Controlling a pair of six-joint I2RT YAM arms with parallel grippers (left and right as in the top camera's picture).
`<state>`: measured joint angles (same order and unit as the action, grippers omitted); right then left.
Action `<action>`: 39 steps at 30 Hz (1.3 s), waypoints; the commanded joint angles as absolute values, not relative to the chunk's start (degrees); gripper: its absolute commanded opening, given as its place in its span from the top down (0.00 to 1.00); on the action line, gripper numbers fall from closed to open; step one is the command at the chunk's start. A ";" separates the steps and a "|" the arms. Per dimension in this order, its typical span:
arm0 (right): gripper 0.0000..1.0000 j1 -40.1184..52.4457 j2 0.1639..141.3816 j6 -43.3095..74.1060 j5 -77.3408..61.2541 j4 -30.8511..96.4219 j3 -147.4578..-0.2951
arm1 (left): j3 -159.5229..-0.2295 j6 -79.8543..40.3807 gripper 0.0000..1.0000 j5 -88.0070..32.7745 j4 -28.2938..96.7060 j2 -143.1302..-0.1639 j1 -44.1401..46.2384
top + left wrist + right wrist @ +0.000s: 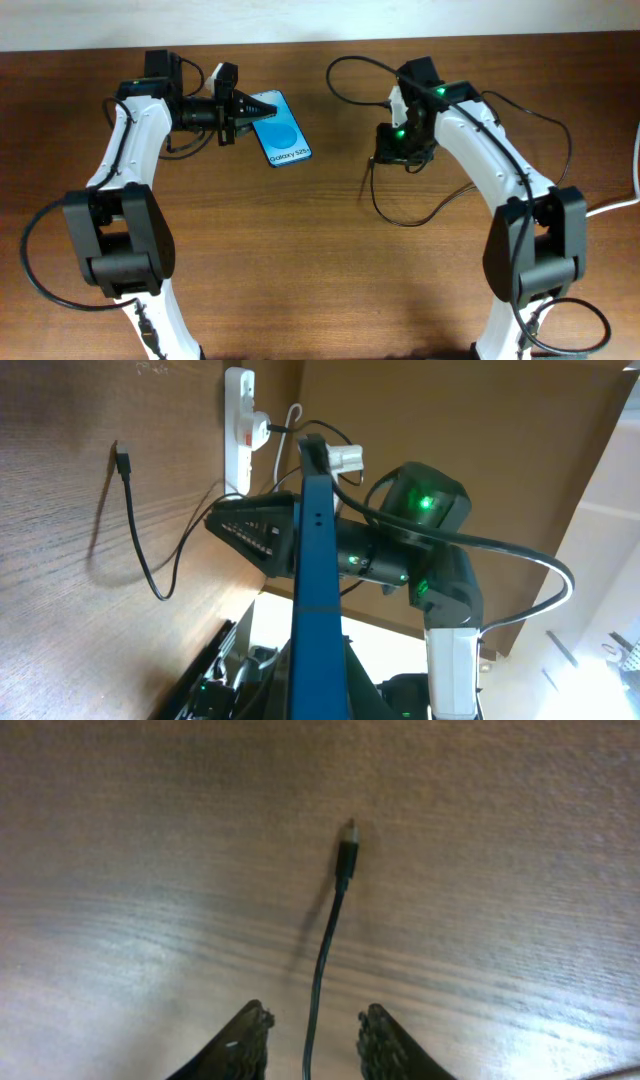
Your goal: Plug charger to phone and switch on socket
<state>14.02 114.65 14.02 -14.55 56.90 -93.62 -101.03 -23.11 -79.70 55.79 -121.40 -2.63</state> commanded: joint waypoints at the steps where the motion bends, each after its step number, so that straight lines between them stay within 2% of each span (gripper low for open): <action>1: 0.72 15.00 116.92 17.47 -9.19 55.81 -93.27 | -101.27 -22.22 1.00 -82.30 55.86 -121.05 -2.66; 15: 0.76 15.33 123.66 18.50 -12.43 52.31 -93.19 | -101.27 -22.22 1.00 -82.24 55.86 -121.05 -2.66; 39: 0.78 17.56 127.85 21.98 -9.63 47.51 -93.14 | -101.27 -22.22 1.00 -82.11 55.86 -121.05 -2.66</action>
<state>17.26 126.41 21.47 -10.35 48.31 -93.54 -101.03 -23.14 -79.70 55.94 -121.40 -2.63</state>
